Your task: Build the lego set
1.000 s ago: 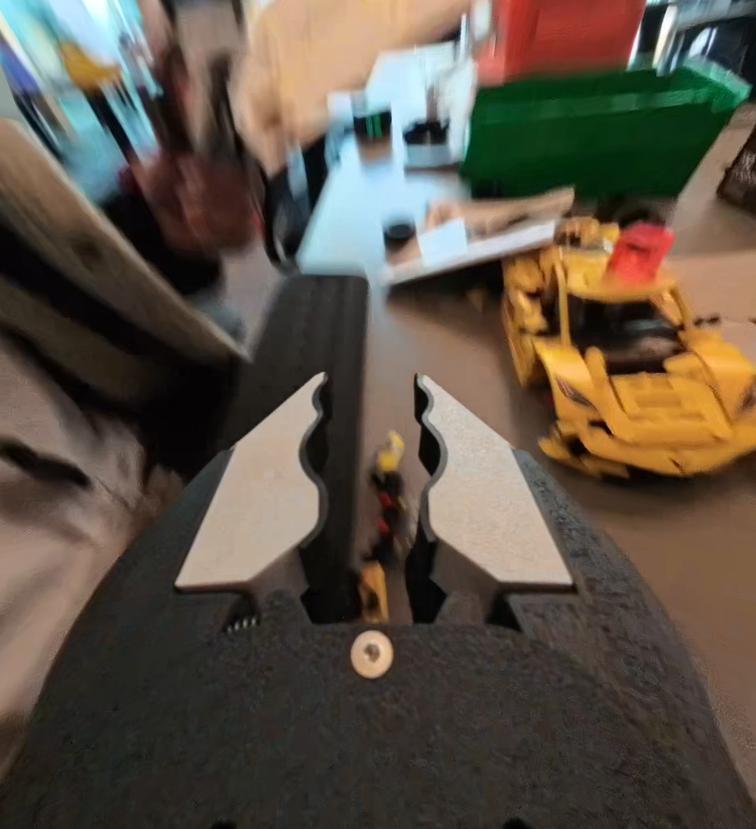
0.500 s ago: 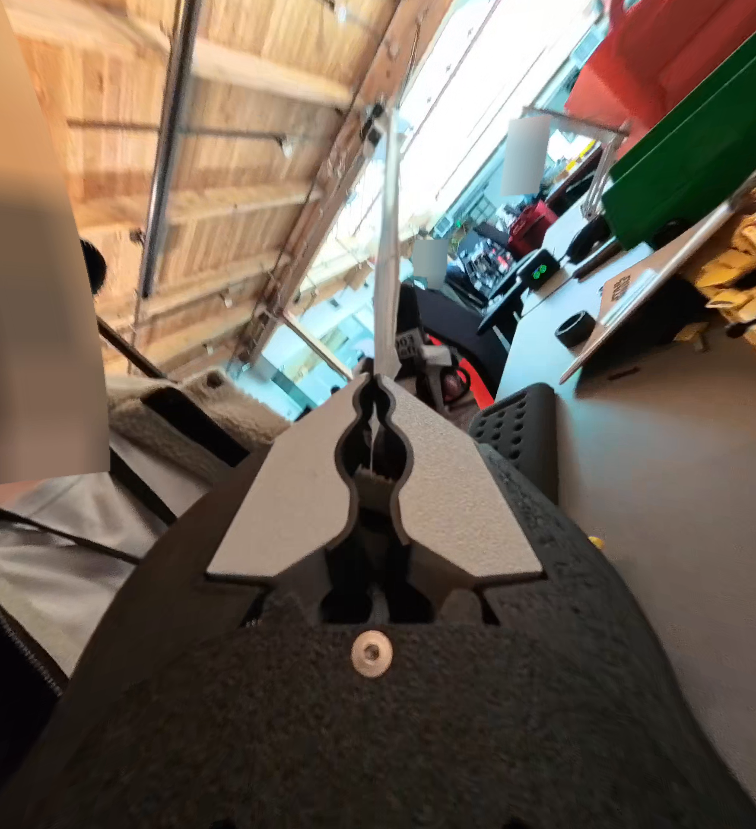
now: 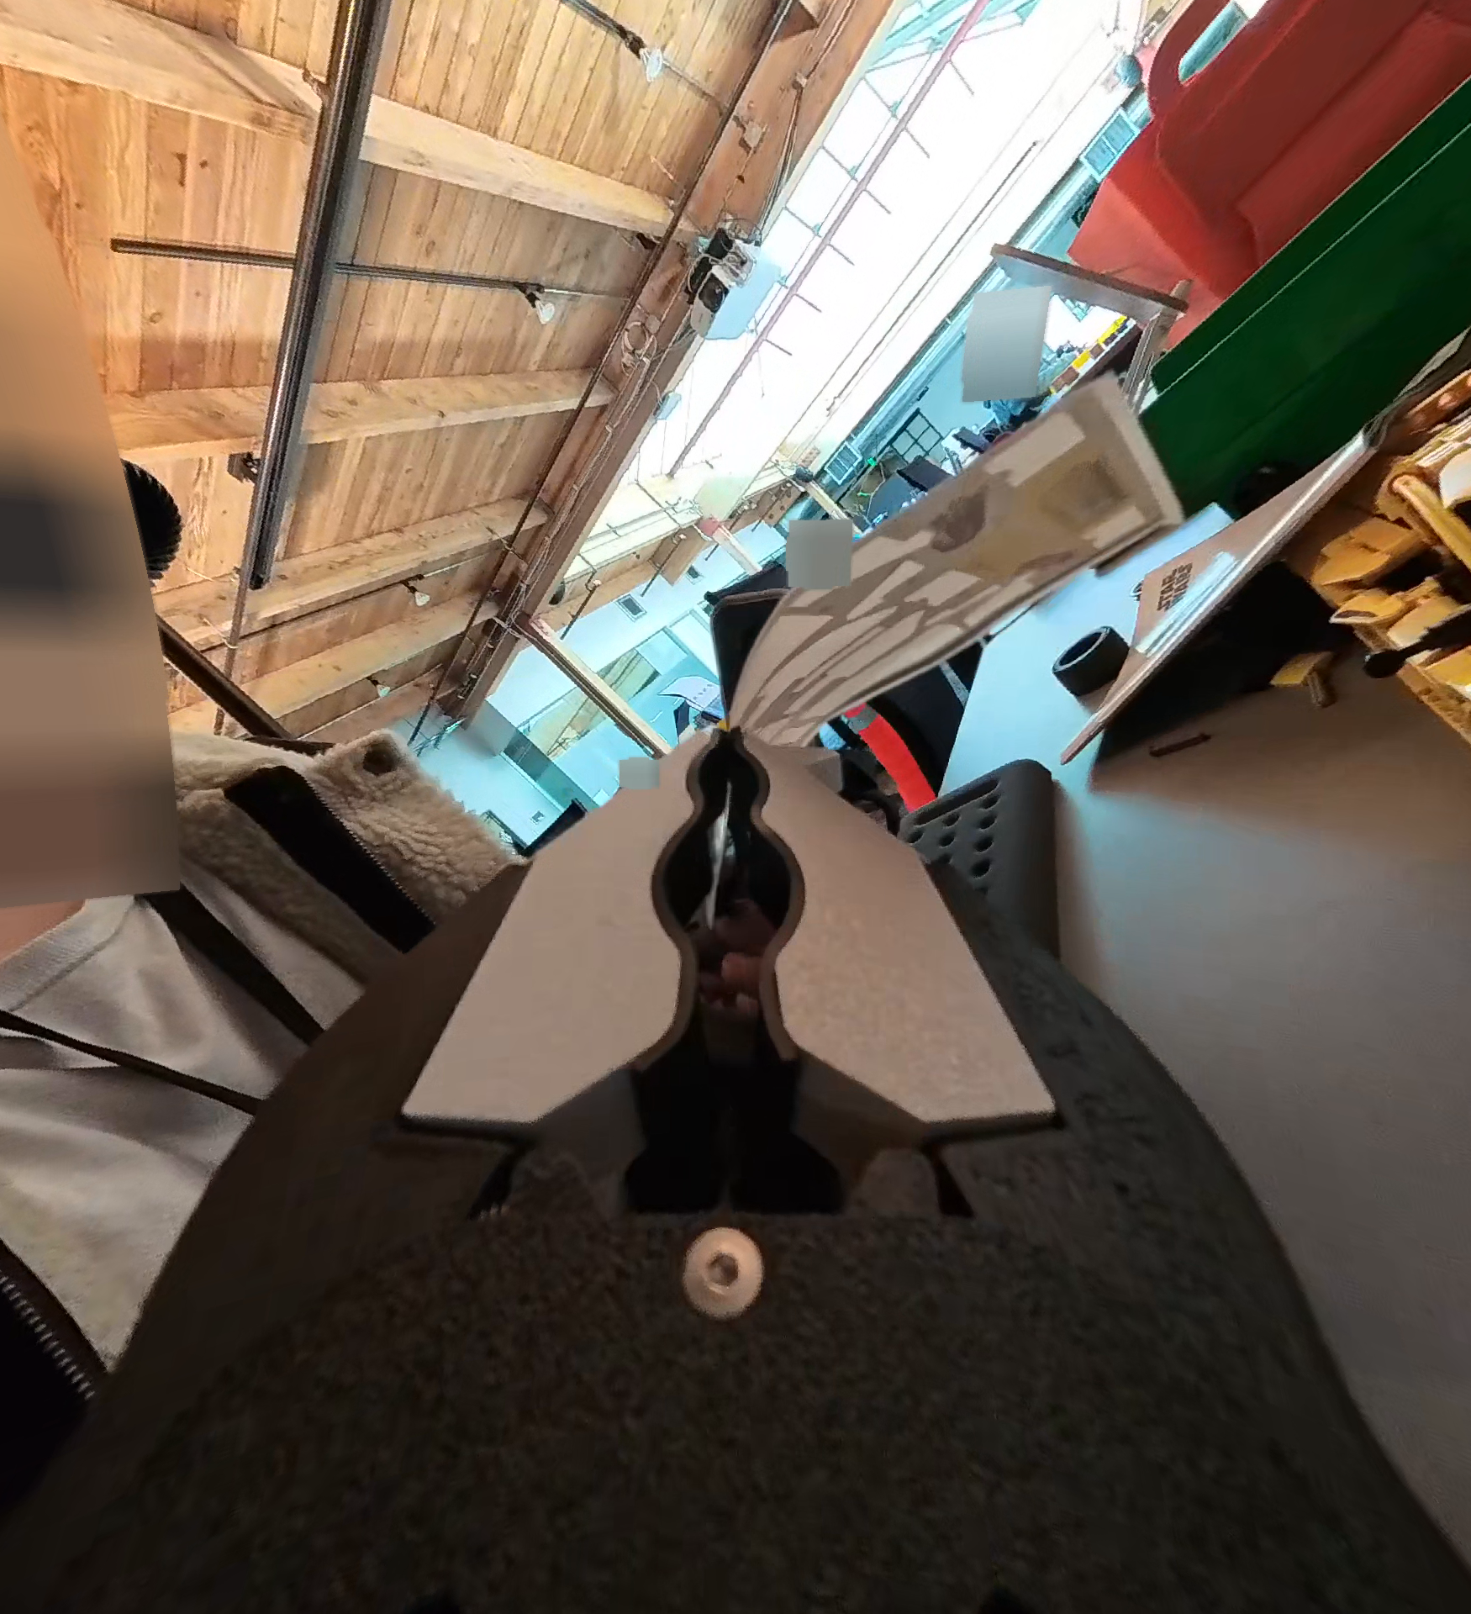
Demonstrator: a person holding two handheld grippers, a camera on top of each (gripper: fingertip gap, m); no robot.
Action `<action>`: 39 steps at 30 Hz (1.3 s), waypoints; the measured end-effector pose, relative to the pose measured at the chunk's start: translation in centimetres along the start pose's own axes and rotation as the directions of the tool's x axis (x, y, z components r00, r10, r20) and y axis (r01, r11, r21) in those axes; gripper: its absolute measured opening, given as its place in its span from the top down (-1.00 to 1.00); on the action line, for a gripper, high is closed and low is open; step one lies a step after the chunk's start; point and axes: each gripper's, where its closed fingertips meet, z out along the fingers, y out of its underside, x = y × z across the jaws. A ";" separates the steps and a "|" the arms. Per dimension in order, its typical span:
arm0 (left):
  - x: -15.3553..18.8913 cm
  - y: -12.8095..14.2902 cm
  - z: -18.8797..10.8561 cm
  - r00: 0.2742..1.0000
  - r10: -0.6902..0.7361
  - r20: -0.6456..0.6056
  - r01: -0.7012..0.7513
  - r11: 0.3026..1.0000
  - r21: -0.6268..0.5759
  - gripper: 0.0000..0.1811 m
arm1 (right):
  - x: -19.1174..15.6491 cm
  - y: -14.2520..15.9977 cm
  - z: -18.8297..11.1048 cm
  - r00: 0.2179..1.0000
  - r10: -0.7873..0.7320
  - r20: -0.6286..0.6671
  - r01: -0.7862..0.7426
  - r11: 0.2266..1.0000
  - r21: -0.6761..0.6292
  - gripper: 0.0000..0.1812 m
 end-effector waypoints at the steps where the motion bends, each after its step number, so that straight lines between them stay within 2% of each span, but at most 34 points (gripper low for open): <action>1: 0.0 0.0 0.0 1.000 0.006 0.001 -0.006 1.000 0.003 0.89 | 0.0 0.0 0.0 1.000 0.000 0.002 0.000 1.000 0.002 1.00; 8: 0.1 1.0 0.6 0.998 0.056 0.019 -0.055 0.997 -0.056 0.93 | 0.0 0.0 0.1 1.000 -0.012 -0.004 0.012 1.000 -0.001 1.00; 17: 0.0 0.9 0.5 0.998 0.061 0.027 -0.059 0.997 -0.054 1.00 | 0.1 0.1 0.0 1.000 -0.025 -0.018 0.025 1.000 -0.009 1.00; 23: 0.6 0.5 0.3 1.000 -0.009 -0.030 0.008 0.999 -0.032 1.00 | -0.3 0.1 0.2 0.991 -0.125 -0.049 0.124 0.992 -0.033 1.00; 28: 0.7 0.3 0.2 0.999 -0.028 -0.047 0.026 0.999 -0.029 0.94 | -0.3 -0.2 -0.2 0.995 -0.097 -0.041 0.096 0.995 -0.014 1.00; 34: 0.5 1.0 0.4 1.000 0.008 -0.014 -0.009 0.998 -0.066 1.00 | -0.3 0.0 -0.1 0.994 -0.102 -0.042 0.101 0.994 -0.031 1.00; 39: 0.7 0.8 0.4 0.999 -0.012 -0.038 0.009 0.998 -0.061 0.99 | -0.3 -0.2 -0.2 0.993 -0.106 -0.047 0.106 0.994 -0.019 1.00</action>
